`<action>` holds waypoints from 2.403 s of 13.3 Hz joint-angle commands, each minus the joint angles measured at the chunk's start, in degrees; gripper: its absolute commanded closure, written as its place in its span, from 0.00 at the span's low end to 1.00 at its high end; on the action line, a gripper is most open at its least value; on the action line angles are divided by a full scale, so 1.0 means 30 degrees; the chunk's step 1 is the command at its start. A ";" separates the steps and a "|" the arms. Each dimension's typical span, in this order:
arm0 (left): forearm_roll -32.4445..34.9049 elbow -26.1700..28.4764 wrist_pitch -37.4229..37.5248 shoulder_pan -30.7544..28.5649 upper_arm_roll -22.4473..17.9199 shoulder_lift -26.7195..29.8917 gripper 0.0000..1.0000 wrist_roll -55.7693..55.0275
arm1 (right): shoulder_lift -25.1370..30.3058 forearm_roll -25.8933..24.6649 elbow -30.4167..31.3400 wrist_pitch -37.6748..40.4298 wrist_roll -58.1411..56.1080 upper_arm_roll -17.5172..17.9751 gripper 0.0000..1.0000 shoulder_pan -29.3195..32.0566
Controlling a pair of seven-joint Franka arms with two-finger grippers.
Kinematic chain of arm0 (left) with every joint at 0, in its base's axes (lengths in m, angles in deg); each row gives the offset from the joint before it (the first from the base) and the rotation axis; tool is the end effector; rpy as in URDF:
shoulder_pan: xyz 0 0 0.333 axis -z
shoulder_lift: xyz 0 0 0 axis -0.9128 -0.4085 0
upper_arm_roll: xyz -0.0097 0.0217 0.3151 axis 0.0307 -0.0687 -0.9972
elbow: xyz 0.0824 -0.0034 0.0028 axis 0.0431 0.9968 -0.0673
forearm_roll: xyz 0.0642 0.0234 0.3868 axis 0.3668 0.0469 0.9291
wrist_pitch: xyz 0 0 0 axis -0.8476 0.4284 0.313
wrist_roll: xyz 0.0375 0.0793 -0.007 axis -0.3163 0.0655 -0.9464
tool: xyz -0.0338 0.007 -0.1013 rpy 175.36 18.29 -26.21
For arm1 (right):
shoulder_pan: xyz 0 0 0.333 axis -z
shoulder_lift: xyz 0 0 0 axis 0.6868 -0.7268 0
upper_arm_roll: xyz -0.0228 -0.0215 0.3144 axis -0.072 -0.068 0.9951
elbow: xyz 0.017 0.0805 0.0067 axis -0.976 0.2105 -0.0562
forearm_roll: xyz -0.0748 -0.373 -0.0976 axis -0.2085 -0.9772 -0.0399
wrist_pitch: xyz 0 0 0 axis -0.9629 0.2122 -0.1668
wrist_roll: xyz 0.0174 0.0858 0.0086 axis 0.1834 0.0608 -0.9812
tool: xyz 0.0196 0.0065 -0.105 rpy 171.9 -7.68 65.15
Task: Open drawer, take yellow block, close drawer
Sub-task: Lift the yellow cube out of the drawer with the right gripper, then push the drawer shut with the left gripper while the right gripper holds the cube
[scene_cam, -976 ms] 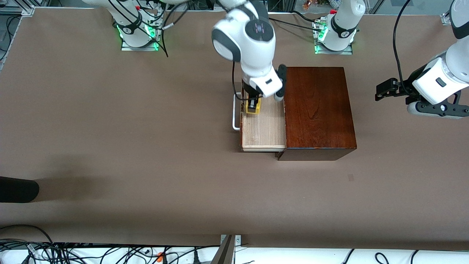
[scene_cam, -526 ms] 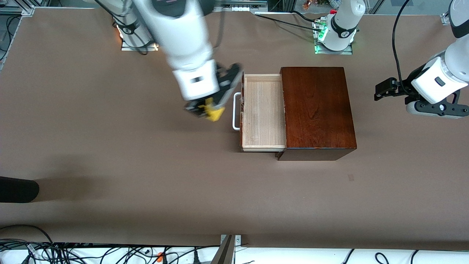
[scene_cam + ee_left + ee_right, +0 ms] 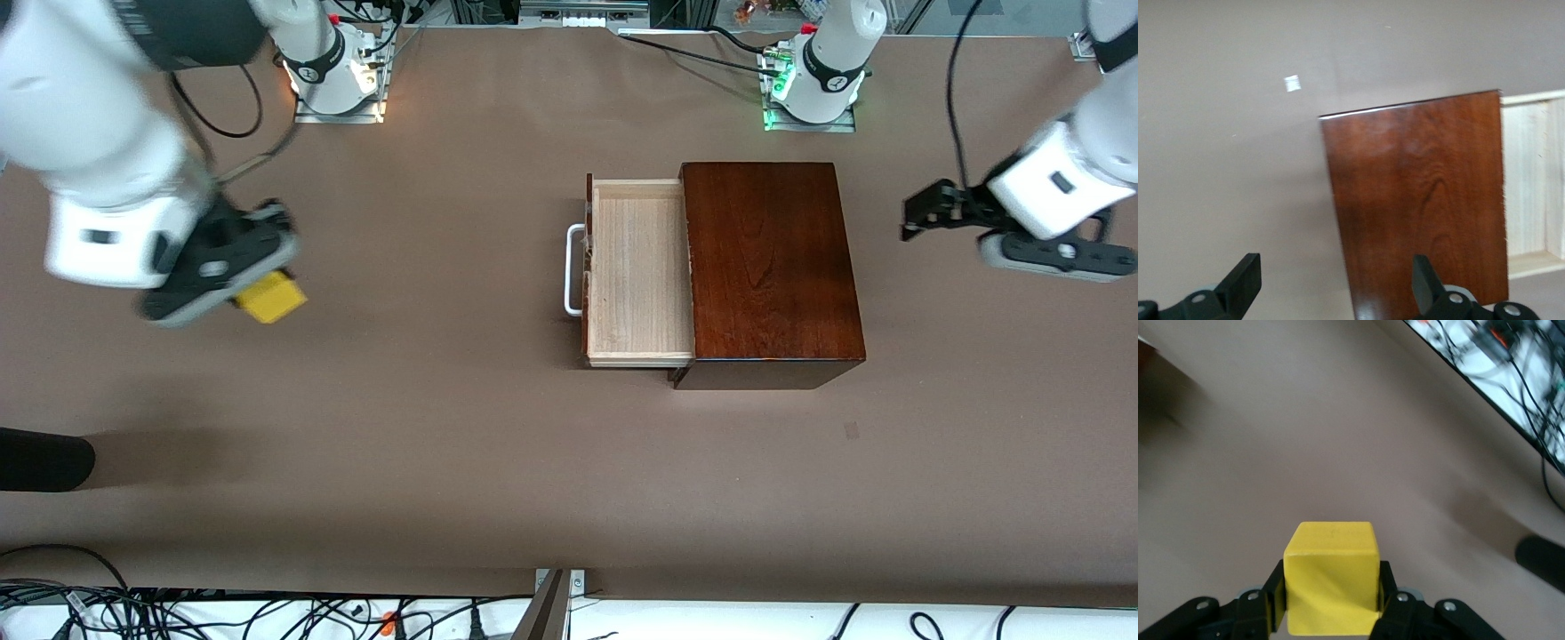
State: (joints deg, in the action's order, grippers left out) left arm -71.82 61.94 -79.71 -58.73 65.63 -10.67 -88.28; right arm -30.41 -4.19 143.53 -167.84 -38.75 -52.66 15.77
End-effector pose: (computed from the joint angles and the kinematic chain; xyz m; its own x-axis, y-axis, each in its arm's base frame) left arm 0.5735 -0.0996 0.5961 0.9795 -0.1843 -0.0814 -0.1791 -0.9816 0.0669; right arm 0.6352 0.1692 0.6325 0.8003 0.5994 -0.0145 0.5979 -0.7959 0.0953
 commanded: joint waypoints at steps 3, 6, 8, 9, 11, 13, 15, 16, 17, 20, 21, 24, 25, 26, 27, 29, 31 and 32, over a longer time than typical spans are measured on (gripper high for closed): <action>-0.0211 -0.1489 -0.0202 0.0659 0.4224 -0.2035 0.00 0.4758 | 0.2731 0.1931 0.5017 -0.0788 -0.0878 -0.2701 1.00 0.0179; -0.0093 -0.2338 -0.0932 0.2554 0.5405 -0.3938 0.00 0.6819 | 0.2733 0.1962 0.7918 -0.3070 -0.0703 -0.2821 1.00 0.0179; -0.0035 -0.2749 -0.2859 0.4459 0.5376 -0.5345 0.00 0.9216 | 0.2762 0.2078 1.0348 -0.5266 -0.0644 -0.2821 1.00 0.0179; 0.0430 -0.2750 -0.3798 0.5164 0.5376 -0.5902 0.00 1.0184 | 0.2763 0.2166 1.1404 -0.6263 -0.0614 -0.2792 1.00 0.0179; 0.1716 -0.2751 -0.5760 0.6716 0.5376 -0.6666 0.00 1.1680 | 0.2792 0.2635 1.3718 -0.8750 -0.0614 -0.2763 1.00 0.0150; 0.3152 -0.2750 -0.6967 0.8008 0.5376 -0.7690 0.00 1.3116 | 0.2821 0.2723 1.5654 -1.1270 -0.0556 -0.2617 1.00 0.0121; 0.4005 -0.2750 -0.7642 0.8451 0.5405 -0.8658 0.00 1.5165 | 0.2734 0.2987 1.7325 -1.3586 -0.0089 -0.2500 1.00 -0.0025; 0.4211 -0.2634 -0.7848 0.8569 0.5376 -0.9068 0.00 1.5697 | 0.2617 0.3104 1.8087 -1.4699 0.0116 -0.2470 1.00 -0.0200; 0.4591 -0.2546 -0.8111 0.8744 0.5405 -0.9478 0.00 1.5789 | 0.2558 0.3221 1.8936 -1.5841 0.0466 -0.2469 1.00 -0.0608; 0.6201 -0.2458 -0.8202 0.9564 0.5376 -1.0241 0.00 1.5586 | 0.1566 0.3368 2.0699 -1.9417 0.1842 -0.2120 1.00 -0.1373; 0.6351 -0.2457 -0.8202 0.9624 0.5376 -1.0505 0.00 1.5498 | 0.1185 0.3368 2.0818 -1.9891 0.2224 -0.1857 1.00 -0.1374; 0.6410 -0.2457 -0.8202 0.9624 0.5201 -1.0887 0.00 1.5001 | 0.0043 0.4591 2.0790 -2.0625 0.3136 -0.1592 1.00 -0.1461; 0.6643 -0.2370 -0.8173 0.9624 0.5171 -1.0917 0.00 1.4738 | -0.0310 0.5179 2.0790 -2.0947 0.3136 -0.1387 1.00 -0.1462; 0.6877 -0.2137 -0.8172 0.9624 0.5142 -1.0918 0.00 1.4184 | -0.0545 0.5243 2.0761 -2.1067 0.3136 -0.1356 1.00 -0.1462; 0.7228 -0.2048 -0.8056 0.9624 0.5142 -1.0889 0.00 1.3512 | -0.0606 0.5330 2.0703 -2.1097 0.3136 -0.1356 1.00 -0.1462; 0.7728 -0.2018 -0.7822 0.9537 0.5142 -1.0888 0.00 1.3300 | -0.0723 0.5361 2.0702 -2.1097 0.3136 -0.1356 1.00 -0.1462; 0.8019 -0.2018 -0.7354 0.9420 0.5054 -1.0859 0.00 1.3387 | -0.0986 0.5564 2.0702 -2.1097 0.3136 -0.1356 1.00 -0.1374; 0.8515 -0.2018 -0.6975 0.9361 0.5083 -1.0743 0.00 1.3446 | -0.1016 0.5624 2.0702 -2.1097 0.3107 -0.1356 1.00 -0.1316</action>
State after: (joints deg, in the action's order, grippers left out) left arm -50.05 56.27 -103.73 -30.37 81.14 -43.31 -47.67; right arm -33.17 11.13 205.72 -230.60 -29.42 -56.81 11.54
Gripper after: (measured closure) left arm 0.000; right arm 0.449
